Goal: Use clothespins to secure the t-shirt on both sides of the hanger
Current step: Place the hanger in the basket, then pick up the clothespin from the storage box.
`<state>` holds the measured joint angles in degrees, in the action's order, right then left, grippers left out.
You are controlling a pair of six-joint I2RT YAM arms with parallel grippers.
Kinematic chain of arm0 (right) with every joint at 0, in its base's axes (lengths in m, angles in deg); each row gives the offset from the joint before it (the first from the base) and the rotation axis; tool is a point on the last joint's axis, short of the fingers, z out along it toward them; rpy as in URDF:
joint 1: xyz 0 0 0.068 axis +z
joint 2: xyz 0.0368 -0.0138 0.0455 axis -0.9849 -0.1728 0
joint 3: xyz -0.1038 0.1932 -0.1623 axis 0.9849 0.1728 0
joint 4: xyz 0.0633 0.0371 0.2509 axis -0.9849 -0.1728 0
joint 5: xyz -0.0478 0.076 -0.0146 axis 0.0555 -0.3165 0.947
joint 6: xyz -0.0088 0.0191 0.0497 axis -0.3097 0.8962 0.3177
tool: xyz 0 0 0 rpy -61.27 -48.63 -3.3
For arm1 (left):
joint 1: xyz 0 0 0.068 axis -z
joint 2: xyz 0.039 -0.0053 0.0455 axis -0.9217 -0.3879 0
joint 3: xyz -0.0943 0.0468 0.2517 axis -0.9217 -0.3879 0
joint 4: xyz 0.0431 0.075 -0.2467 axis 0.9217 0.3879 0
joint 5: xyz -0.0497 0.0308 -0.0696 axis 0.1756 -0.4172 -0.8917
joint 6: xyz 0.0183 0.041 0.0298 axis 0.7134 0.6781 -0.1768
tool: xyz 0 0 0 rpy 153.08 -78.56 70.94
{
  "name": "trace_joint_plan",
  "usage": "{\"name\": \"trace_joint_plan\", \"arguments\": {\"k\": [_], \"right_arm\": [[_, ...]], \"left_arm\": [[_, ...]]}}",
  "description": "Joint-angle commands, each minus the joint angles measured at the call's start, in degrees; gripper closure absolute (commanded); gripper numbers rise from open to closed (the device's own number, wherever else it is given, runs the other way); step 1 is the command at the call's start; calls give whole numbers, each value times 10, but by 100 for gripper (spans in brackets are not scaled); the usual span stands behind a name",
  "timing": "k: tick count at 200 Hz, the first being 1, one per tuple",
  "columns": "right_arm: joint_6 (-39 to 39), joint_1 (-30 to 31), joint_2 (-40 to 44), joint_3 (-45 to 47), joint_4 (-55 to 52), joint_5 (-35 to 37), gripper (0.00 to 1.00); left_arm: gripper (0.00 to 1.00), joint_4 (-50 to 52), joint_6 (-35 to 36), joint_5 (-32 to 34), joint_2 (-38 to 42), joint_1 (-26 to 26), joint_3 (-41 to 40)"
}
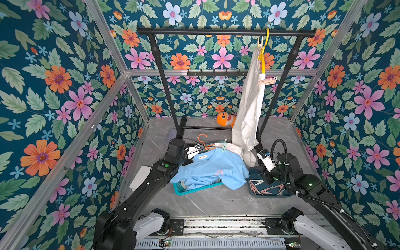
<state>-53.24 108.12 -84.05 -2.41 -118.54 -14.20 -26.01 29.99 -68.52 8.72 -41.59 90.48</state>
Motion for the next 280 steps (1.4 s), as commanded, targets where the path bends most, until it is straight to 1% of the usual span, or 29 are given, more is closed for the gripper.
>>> {"name": "trace_joint_plan", "arguments": {"k": [1, 10, 21, 34, 56, 79, 97, 114, 126, 139, 151, 160, 167, 179, 199, 224, 240, 258, 280], "right_arm": [[-130, 0, -24, -7, -83, -5, 60], [-149, 0, -36, -7, -88, 1, 61], [-171, -4, -47, 0, -86, 3, 61], [-193, -15, -64, 8, -79, 7, 62], [-222, -42, -104, 13, -73, -23, 63], [-252, -63, -129, 40, -28, -47, 64], [-270, -66, -156, 55, 0, -64, 64], [-284, -66, -189, 55, 13, -65, 68], [-298, -66, -209, 59, 21, -59, 71], [-311, -65, -224, 62, 31, -44, 73], [-318, -65, -235, 57, 28, -44, 79], [-322, -66, -244, 53, 27, -42, 80], [-324, -66, -249, 52, 32, -34, 80], [-332, -65, -261, 51, 33, -28, 75], [-345, -65, -281, 49, 28, -20, 75], [-355, -65, -291, 50, 14, -30, 73], [-357, -65, -290, 58, 31, -23, 73], [-358, -66, -300, 55, 42, -10, 76], [-360, -65, -317, 52, 52, -7, 76]], "left_arm": [[56, 9, -10, -12, 2, 0, 9], [48, 15, -16, -17, 7, -1, 13], [44, 15, -21, -19, 17, 0, 16], [42, 7, -36, -13, 31, 0, 16], [39, 0, -81, -13, 62, 0, 24], [37, -7, -141, -24, 104, 0, 18], [35, -21, -179, -35, 142, 0, -2], [32, -33, -220, -30, 173, 0, -20], [31, -30, -233, -33, 192, 0, -29], [31, -14, -237, -37, 206, 0, -32], [31, -2, -239, -34, 216, 0, -32], [30, 5, -236, -33, 221, 0, -33], [30, 8, -234, -33, 223, 0, -34], [30, 11, -233, -31, 225, 0, -35], [31, 7, -228, -38, 231, 0, -43], [29, -12, -229, -42, 242, 0, -54], [29, -15, -233, -41, 239, 0, -53], [30, -11, -233, -45, 235, 0, -52], [31, -18, -232, -51, 242, 0, -55]]}}
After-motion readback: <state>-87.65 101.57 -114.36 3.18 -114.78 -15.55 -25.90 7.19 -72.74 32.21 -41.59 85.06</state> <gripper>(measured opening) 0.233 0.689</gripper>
